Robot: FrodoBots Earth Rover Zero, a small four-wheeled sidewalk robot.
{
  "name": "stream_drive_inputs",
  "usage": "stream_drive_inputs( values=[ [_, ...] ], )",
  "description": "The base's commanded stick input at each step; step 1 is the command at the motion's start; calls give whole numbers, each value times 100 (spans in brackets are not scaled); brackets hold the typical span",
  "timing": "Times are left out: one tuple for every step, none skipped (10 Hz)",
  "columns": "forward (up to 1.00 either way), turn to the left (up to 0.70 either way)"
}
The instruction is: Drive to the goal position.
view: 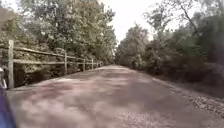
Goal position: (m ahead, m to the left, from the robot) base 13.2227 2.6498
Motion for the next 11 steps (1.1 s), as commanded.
stream_drive_inputs(
  values=[
    [70, 0],
    [70, 0],
    [70, 0],
    [70, 0],
    [70, 0],
    [70, 0],
    [70, 0],
    [70, 0],
    [70, 0],
    [70, 0],
    [70, 0]
  ],
)
